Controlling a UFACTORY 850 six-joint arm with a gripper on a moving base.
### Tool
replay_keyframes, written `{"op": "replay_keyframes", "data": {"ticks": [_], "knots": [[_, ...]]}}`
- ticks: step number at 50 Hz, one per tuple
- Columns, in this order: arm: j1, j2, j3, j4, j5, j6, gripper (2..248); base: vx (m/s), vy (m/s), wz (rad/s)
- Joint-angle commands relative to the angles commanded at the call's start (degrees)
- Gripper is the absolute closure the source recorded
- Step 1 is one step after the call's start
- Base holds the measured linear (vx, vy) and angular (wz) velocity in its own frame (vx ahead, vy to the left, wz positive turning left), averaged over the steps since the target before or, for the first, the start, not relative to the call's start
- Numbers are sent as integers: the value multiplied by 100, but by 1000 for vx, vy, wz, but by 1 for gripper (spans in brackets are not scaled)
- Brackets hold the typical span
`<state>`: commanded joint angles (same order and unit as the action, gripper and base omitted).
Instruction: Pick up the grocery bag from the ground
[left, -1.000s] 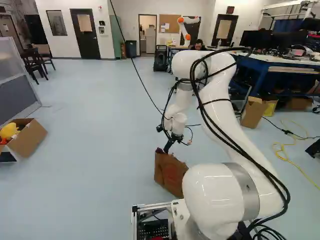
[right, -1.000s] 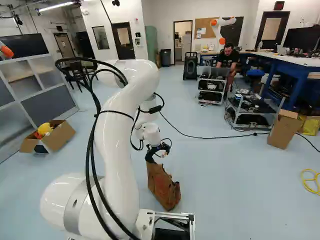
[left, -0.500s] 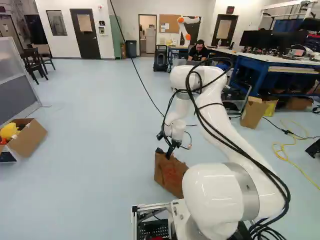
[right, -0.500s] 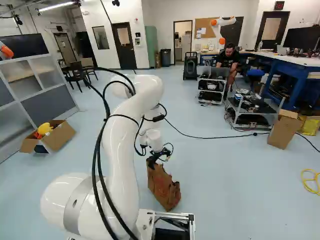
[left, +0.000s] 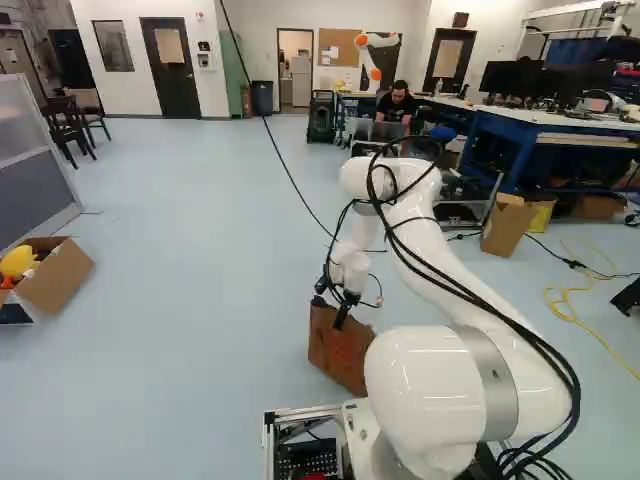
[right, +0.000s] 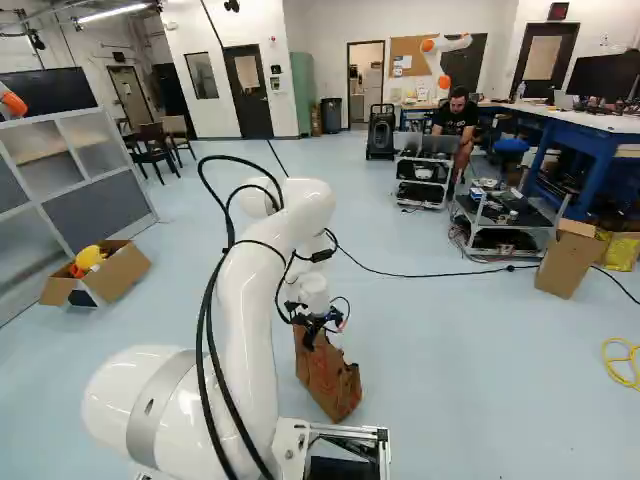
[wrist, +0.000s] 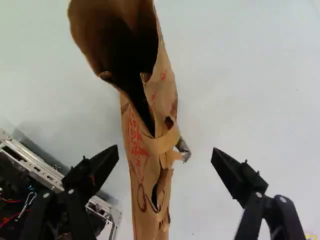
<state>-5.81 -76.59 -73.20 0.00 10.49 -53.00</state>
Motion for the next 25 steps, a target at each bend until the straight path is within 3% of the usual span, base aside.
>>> {"op": "replay_keyframes", "data": {"ticks": [25], "knots": [[-43, -901, -820, 0, 0, 0, 3, 0, 0, 0]]}}
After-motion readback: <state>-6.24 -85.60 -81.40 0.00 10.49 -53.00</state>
